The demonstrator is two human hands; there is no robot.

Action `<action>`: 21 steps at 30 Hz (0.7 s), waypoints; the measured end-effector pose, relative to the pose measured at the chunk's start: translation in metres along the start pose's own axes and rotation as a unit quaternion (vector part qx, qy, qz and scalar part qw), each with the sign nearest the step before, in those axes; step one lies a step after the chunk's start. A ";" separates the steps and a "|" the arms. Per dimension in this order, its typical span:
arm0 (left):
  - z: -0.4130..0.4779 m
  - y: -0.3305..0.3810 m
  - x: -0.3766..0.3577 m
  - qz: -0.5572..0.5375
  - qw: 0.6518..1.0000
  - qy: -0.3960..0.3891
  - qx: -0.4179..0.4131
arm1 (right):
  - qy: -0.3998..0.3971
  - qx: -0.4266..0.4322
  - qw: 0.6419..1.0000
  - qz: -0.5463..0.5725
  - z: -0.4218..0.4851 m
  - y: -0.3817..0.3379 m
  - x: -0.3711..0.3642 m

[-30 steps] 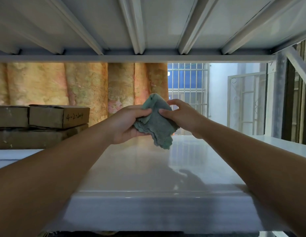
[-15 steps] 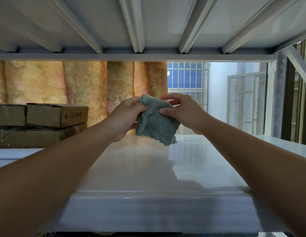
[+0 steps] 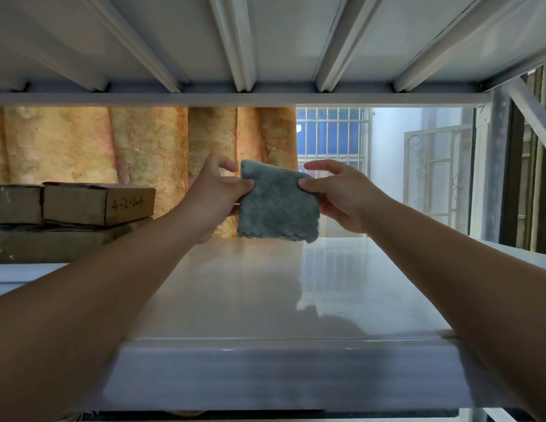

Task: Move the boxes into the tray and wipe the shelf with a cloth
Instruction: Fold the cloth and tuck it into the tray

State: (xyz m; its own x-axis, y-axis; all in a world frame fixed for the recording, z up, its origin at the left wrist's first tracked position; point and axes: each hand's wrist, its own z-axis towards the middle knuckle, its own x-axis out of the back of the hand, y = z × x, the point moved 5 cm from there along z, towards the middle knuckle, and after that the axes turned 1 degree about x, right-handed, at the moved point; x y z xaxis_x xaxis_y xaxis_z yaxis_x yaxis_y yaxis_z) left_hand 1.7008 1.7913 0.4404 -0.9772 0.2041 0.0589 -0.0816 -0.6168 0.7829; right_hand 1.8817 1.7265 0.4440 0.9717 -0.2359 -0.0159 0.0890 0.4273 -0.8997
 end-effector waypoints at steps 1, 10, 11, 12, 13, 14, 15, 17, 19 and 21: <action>0.001 0.000 0.001 0.014 1.000 0.013 -0.007 | 0.002 0.007 1.000 -0.001 0.000 -0.001 0.000; -0.003 0.003 0.000 -0.045 0.999 0.004 -0.010 | -0.013 0.056 0.998 0.000 -0.001 -0.005 -0.004; -0.004 0.004 -0.001 -0.049 0.999 -0.004 -0.014 | -0.010 0.058 0.998 -0.005 -0.001 -0.005 -0.003; -0.004 0.005 -0.001 -0.049 0.999 -0.009 -0.016 | -0.007 0.060 0.998 -0.008 -0.001 -0.005 -0.003; -0.004 0.006 0.000 -0.048 0.999 -0.011 -0.016 | -0.001 0.062 0.998 -0.013 -0.001 -0.005 -0.002; -0.004 0.006 0.001 -0.048 0.999 -0.011 -0.018 | 0.006 0.060 0.998 -0.022 0.000 -0.004 -0.002; -0.005 0.007 0.001 -0.046 0.999 -0.012 -0.021 | 0.013 0.054 0.998 -0.035 0.001 -0.002 -0.001; -0.005 0.009 0.001 -0.040 0.999 -0.018 -0.030 | 0.012 0.011 0.997 -0.069 0.003 0.005 0.001; -0.006 0.010 0.000 -0.038 0.998 -0.017 -0.036 | -0.017 -0.074 0.991 -0.109 0.002 0.018 0.000; -0.006 0.010 0.000 -0.029 0.999 -0.010 -0.041 | -0.054 -0.144 0.979 -0.133 0.000 0.028 -0.002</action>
State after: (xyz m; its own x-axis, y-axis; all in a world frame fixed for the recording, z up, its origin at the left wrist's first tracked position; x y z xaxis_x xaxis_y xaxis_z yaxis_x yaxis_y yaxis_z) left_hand 1.6989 1.7804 0.4440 -0.9662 0.2561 0.0287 -0.1540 -0.6631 0.7326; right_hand 1.8823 1.7387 0.4184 0.9415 -0.2054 0.2670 0.2911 0.0967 -0.9518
